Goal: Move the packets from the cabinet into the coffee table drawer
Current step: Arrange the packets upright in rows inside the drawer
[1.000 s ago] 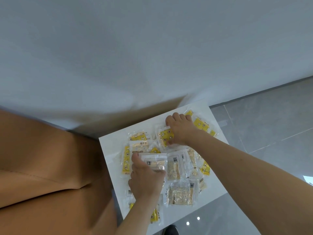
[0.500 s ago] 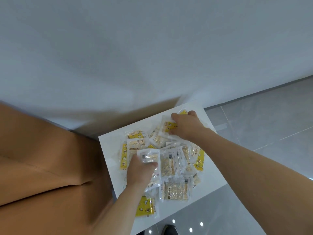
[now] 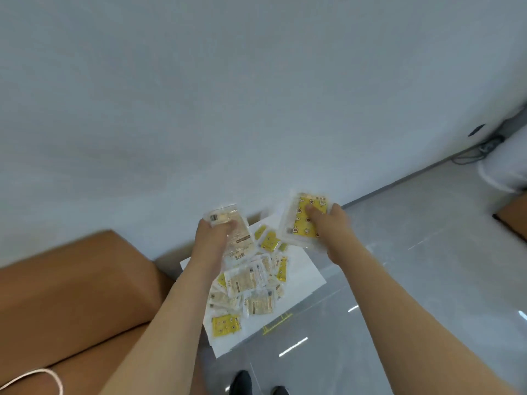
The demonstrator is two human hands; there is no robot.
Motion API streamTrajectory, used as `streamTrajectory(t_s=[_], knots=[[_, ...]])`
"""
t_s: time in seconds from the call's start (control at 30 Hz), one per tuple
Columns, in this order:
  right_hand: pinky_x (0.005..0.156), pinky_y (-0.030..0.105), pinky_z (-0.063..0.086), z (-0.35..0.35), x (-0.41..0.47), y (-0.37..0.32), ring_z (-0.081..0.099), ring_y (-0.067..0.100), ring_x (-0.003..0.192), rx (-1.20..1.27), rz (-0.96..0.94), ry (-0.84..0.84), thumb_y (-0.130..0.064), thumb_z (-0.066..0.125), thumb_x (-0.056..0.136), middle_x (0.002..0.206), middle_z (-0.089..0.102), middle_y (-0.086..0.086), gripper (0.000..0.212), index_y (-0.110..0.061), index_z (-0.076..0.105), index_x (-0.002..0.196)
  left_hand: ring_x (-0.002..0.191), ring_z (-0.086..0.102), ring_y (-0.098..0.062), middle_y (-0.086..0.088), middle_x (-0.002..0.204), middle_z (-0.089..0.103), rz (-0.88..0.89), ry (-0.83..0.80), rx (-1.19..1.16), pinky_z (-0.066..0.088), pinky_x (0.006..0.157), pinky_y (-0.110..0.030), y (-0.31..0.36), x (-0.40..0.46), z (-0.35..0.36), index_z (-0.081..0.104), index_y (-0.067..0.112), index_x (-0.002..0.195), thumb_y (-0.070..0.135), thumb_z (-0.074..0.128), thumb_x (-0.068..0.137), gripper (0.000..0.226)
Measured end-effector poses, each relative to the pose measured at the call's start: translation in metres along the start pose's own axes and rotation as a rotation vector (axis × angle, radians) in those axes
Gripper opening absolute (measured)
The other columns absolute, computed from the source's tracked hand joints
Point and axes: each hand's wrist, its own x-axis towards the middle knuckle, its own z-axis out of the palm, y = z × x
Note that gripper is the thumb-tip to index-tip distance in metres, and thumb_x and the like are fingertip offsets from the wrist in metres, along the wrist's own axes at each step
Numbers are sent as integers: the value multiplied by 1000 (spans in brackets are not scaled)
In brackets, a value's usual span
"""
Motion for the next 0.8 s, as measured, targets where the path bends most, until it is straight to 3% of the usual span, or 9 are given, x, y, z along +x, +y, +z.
streamTrajectory(t_s=[0.13, 0.23, 0.33, 0.4, 0.53, 0.8], knots=[[61, 32, 58, -60, -65, -11, 72, 19, 76, 271, 124, 7, -20, 66, 90, 96, 72, 4, 20, -16, 58, 108, 96, 71, -32, -14, 109, 72, 43, -159, 4, 58, 82, -54, 33, -55, 22, 61, 10, 115, 7, 73, 84, 34], [61, 33, 58, -96, -96, -19, 72, 21, 80, 378, 73, 92, -17, 66, 91, 100, 73, 6, 21, -14, 59, 111, 86, 74, -30, -7, 90, 77, 76, -260, 33, 60, 73, -52, 52, -79, 49, 66, 18, 94, 0, 77, 79, 26], [78, 43, 59, -136, -126, -25, 72, 25, 89, 457, -2, 172, -13, 66, 90, 104, 72, 8, 24, -13, 59, 113, 77, 75, -19, 4, 81, 77, 146, -333, 57, 60, 65, -43, 64, -109, 81, 66, 23, 90, 0, 78, 77, 29], [82, 46, 58, -165, -151, -26, 71, 25, 91, 486, -62, 215, -10, 66, 90, 105, 72, 7, 24, -14, 58, 112, 76, 75, -18, 6, 78, 77, 185, -385, 77, 61, 63, -41, 68, -139, 100, 65, 23, 92, 0, 79, 76, 30], [77, 42, 59, -221, -200, -12, 71, 24, 88, 570, -133, 314, -8, 63, 92, 102, 71, 5, 23, -16, 57, 113, 80, 75, -25, -4, 89, 77, 224, -465, 134, 61, 66, -48, 62, -204, 134, 67, 19, 96, -1, 78, 77, 29], [63, 34, 57, -392, -331, 64, 72, 21, 79, 524, -134, 383, -12, 64, 92, 97, 73, 6, 20, -13, 61, 111, 76, 74, -26, -5, 89, 75, 246, -580, 116, 58, 51, -41, -17, -393, 212, 65, 18, 99, -4, 74, 80, 31]])
